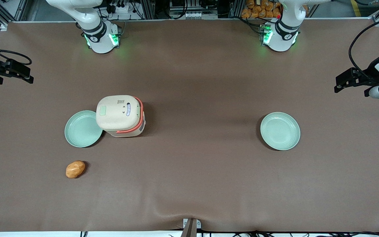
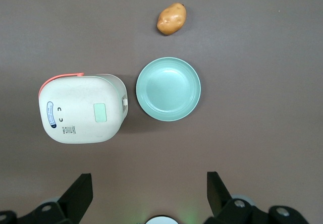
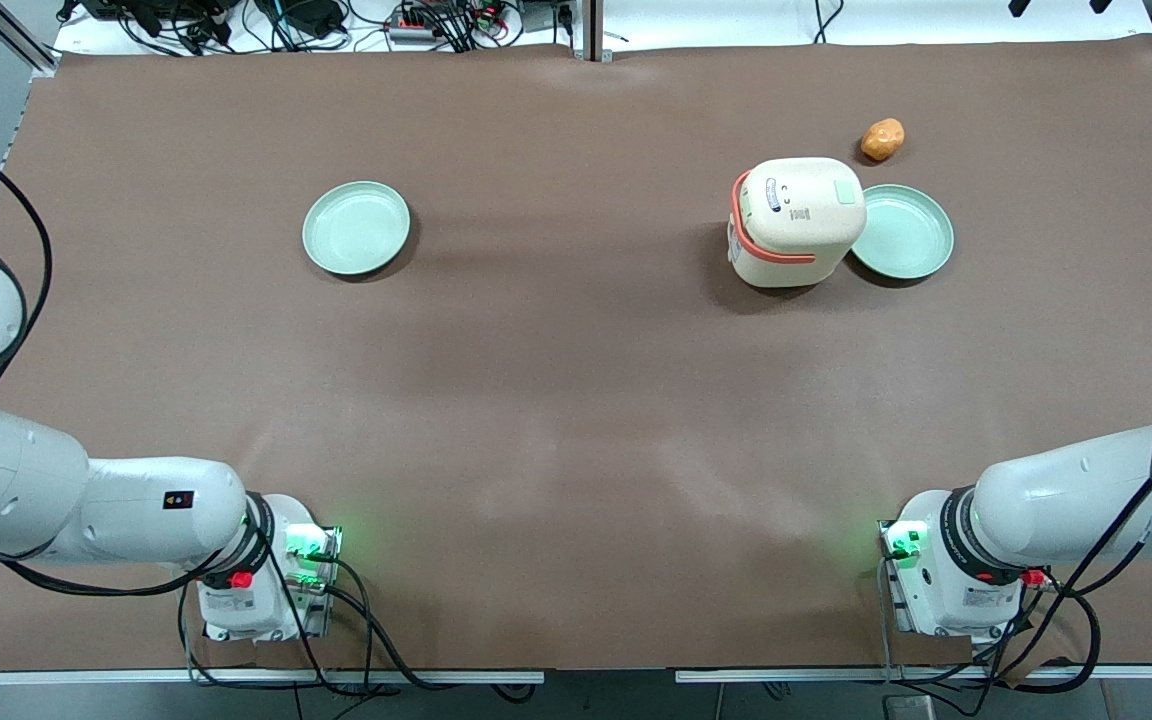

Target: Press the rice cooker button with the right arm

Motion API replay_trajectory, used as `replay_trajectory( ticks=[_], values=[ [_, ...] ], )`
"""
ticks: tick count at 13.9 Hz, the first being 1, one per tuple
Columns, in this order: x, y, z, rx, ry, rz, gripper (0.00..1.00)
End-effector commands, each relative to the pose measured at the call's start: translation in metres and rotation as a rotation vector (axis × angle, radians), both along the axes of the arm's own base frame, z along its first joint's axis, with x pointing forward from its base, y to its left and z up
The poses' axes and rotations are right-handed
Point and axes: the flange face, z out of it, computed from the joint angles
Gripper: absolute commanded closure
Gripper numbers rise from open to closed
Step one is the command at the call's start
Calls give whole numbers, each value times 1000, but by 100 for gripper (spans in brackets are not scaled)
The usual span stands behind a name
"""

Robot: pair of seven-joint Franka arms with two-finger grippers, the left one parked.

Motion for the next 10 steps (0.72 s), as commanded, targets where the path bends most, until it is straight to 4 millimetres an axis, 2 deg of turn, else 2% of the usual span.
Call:
replay_trajectory(
  ticks=[1,10],
  values=[
    [-4,-2,4,-18,-1,-18,0],
    [-1,-2,1,0,3,-5,0]
  ],
)
